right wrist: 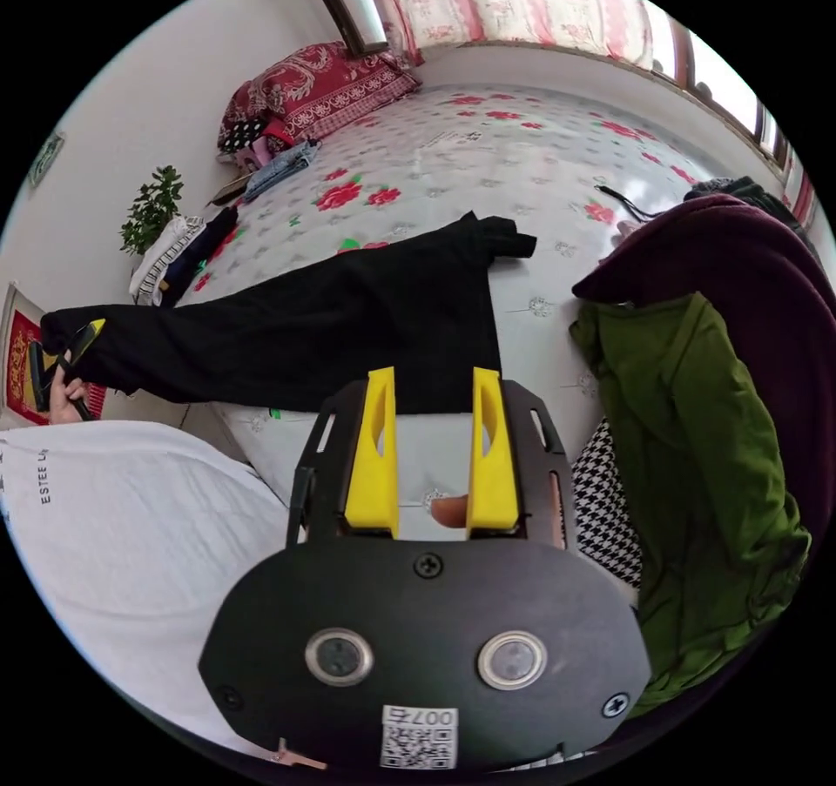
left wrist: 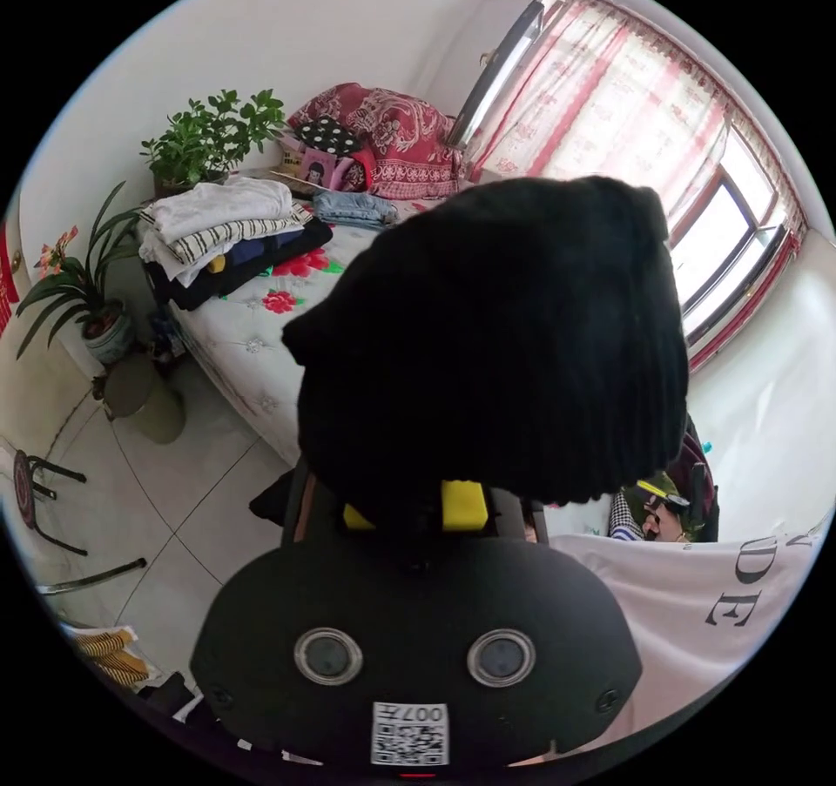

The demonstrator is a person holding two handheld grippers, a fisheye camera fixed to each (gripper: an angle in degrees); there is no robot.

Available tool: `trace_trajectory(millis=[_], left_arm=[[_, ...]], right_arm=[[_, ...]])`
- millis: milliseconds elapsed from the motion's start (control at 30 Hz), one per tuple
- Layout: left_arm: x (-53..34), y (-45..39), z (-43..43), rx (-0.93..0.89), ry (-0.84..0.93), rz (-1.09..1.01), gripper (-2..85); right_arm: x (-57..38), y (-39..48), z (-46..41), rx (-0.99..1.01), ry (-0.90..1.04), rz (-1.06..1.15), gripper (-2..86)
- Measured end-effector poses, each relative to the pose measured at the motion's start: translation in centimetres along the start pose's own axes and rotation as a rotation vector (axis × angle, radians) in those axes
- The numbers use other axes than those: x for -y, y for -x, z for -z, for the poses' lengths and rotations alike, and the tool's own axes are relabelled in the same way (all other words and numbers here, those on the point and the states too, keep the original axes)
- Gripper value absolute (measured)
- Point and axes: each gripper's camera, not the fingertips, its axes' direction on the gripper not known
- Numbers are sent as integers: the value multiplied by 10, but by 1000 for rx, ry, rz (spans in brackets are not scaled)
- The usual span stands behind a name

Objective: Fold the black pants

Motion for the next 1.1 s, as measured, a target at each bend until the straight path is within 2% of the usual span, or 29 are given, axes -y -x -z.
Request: trace_trajectory(millis=[133, 267, 367, 533, 600, 700, 800, 900, 967, 1033, 1100], left_arm=[[13, 7, -7, 2, 8, -5, 166], [24, 20, -9, 13, 21, 9, 164], [32, 29, -14, 15, 24, 29, 162], [57, 39, -35, 28, 43, 47, 159], [71, 39, -41, 31, 49, 29, 157], [98, 38, -50, 33, 59, -28, 154], [132, 38, -70, 46, 73, -91, 150], [175, 42, -98, 30, 59, -89, 146], [203, 44, -119, 15, 24, -83, 142], [237, 48, -156, 48, -11, -50, 137], [260, 55, -191, 63, 34, 10, 132]], right_arm=[[34, -3, -54, -95, 110, 22, 93], [61, -11, -124, -141, 326, 35, 81], [66, -4, -126, -170, 246, 108, 55], [87, -6, -126, -73, 370, 191, 7], [96, -10, -97, 4, 319, 214, 2], [118, -25, -5, 256, 149, 247, -1], [169, -62, 123, 535, -128, 246, -2], [217, -79, 190, 511, -327, 265, -2], [282, -93, 220, 428, -460, 213, -1], [336, -104, 218, 350, -520, 99, 0], [383, -110, 197, 247, -576, 42, 4]])
